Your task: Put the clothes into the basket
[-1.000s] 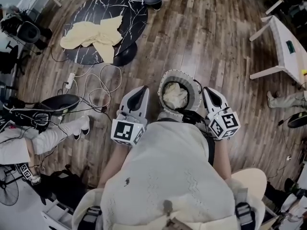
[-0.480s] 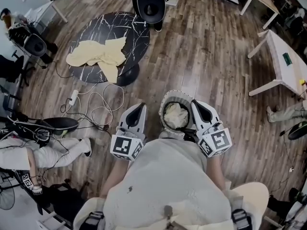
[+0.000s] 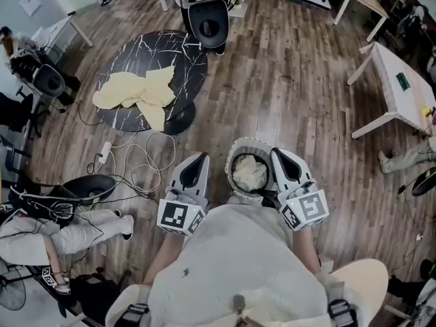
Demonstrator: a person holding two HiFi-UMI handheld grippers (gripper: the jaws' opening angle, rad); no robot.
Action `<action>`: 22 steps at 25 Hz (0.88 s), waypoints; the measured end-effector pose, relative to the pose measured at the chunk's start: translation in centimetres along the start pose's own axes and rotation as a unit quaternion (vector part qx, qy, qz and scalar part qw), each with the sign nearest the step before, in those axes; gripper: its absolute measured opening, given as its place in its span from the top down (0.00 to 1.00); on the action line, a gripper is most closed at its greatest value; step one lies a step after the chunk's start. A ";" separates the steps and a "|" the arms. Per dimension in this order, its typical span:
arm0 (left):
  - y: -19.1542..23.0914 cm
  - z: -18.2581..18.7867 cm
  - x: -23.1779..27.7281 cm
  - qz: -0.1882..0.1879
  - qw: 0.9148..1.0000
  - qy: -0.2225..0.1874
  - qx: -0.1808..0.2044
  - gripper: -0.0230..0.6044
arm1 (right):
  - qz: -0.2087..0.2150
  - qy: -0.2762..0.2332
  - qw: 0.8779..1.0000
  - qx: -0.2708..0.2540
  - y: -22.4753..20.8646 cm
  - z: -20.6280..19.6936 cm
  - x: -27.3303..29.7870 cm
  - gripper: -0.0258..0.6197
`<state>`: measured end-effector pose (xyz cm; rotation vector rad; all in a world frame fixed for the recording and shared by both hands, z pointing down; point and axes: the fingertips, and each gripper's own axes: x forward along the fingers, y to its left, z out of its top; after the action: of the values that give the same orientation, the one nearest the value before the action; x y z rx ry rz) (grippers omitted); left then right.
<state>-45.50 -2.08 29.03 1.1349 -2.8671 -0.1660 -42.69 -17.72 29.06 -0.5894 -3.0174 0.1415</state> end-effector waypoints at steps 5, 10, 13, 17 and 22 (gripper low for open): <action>-0.6 -0.5 0.7 -0.022 1.000 0.003 -0.003 0.93 | -0.016 -0.002 1.000 0.022 -0.6 -0.4 -0.6 0.95; -1.2 -0.7 1.0 -0.032 0.999 0.007 -0.006 0.93 | -0.027 0.005 1.000 0.014 -0.9 -0.6 -1.2 0.95; -1.9 -0.6 1.0 -0.039 0.999 0.006 -0.007 0.93 | -0.032 0.005 0.999 0.013 -1.0 -0.5 -1.7 0.95; -2.4 -1.2 1.1 -0.050 0.999 0.008 -0.007 0.93 | -0.041 0.003 0.999 0.016 -1.1 -0.8 -2.3 0.95; -2.6 -1.4 1.4 -0.058 0.998 0.012 -0.005 0.93 | -0.050 0.000 0.999 0.014 -1.3 -0.9 -2.5 0.95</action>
<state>-44.63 -4.99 30.12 1.2924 -2.7768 -0.1707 -40.75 -19.82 29.95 -0.4345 -3.0318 0.1792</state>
